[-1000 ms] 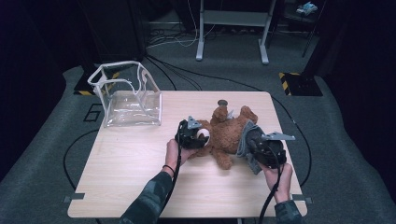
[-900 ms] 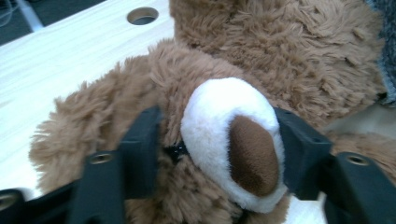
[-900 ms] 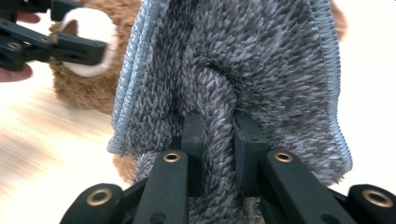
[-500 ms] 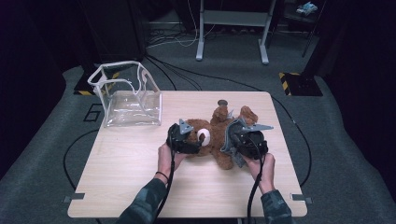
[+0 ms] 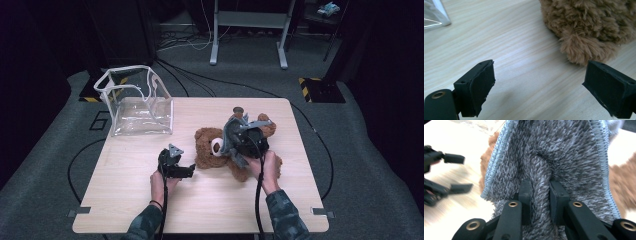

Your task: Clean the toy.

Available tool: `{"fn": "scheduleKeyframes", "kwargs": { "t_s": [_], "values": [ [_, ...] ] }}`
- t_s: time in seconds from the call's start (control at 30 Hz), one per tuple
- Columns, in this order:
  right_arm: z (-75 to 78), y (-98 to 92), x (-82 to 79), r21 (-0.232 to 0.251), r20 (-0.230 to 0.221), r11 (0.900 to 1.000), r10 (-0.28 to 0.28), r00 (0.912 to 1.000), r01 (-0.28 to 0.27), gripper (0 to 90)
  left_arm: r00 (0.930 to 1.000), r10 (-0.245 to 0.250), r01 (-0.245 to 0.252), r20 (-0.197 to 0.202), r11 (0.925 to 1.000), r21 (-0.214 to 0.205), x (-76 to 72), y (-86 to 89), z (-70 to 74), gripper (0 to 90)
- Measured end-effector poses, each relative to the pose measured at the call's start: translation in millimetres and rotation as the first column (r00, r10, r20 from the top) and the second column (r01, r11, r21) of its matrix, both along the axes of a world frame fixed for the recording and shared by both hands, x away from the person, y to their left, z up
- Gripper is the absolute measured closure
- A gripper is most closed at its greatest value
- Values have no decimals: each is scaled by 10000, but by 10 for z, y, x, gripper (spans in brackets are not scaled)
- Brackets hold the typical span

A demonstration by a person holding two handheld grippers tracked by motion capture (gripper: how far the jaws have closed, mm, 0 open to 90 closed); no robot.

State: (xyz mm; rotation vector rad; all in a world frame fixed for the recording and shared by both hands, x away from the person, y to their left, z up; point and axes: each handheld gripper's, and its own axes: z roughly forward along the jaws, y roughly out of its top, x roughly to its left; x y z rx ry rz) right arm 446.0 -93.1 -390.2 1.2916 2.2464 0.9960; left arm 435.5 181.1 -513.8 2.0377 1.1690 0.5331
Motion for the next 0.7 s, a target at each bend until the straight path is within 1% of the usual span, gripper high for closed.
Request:
{"fn": "scheduleKeyframes", "kwargs": {
  "t_s": [0.07,0.1,0.13,0.17,0.2,0.23,0.27,0.3,0.33,0.37,0.4,0.43,0.47,0.5,0.57,0.6,0.63,0.67,0.7],
  "values": [
    [19,95,75,-42,-124,9999,153,9998,-154,739,10000,-31,31,21,10000,71,7,-30,-23,93],
    [24,140,109,-83,-102,9998,193,9998,-194,739,10000,-53,52,66,9998,175,8,-43,-33,93],
    [30,182,142,-156,-115,9995,268,9996,-270,738,10000,-2,0,96,9999,151,10,-57,-50,93],
    [33,223,173,-185,-124,9993,308,9994,-310,736,10000,-85,85,40,9999,124,14,-58,-65,93],
    [38,259,201,-167,-163,9994,300,9994,-302,735,10000,-70,71,-31,9998,204,20,-63,-76,93],
    [42,292,229,-185,-220,9994,299,9993,-303,734,10000,-20,20,-2,9998,197,30,-67,-96,93],
    [46,324,269,-237,-236,9991,336,9992,-341,734,10000,7,-7,-22,9999,130,35,-65,-106,94],
    [46,345,289,-207,-251,9993,321,9992,-327,734,9999,87,-86,-75,9998,159,43,-61,-119,100],
    [49,379,316,-295,-319,9992,243,9992,-253,731,9999,150,-150,-72,9999,65,47,-66,-134,104],
    [47,388,344,-321,-292,9990,302,9991,-311,730,9998,192,-191,-73,9998,77,53,-82,-140,106],
    [45,408,369,-298,-348,9992,270,9990,-281,729,9998,194,-194,27,9997,137,55,-101,-143,106],
    [42,426,394,-303,-364,9992,236,9991,-247,729,10000,60,-58,-53,9995,311,56,-107,-136,112],
    [40,442,414,-309,-375,9992,233,9990,-245,729,10000,44,-44,10,9995,312,64,-125,-145,113],
    [34,462,431,-308,-458,9992,242,9987,-256,729,10000,-62,64,-42,9991,428,69,-128,-143,113],
    [13,505,452,-383,-509,9986,349,9981,-369,729,9999,-49,54,-121,9993,383,79,-123,-143,113],
    [2,528,453,-445,-490,9979,452,9978,-473,729,9997,-62,68,-231,9996,258,93,-113,-145,113],
    [-2,554,439,-491,-492,9974,497,9976,-521,730,9996,41,-36,-295,9999,156,100,-109,-148,112],
    [-3,580,418,-541,-486,9969,549,9973,-575,731,9995,97,-93,-301,9998,150,103,-107,-148,112],
    [-5,600,400,-625,-389,9954,698,9968,-722,731,9996,101,-96,-280,9998,191,104,-108,-148,112]
  ]
}}
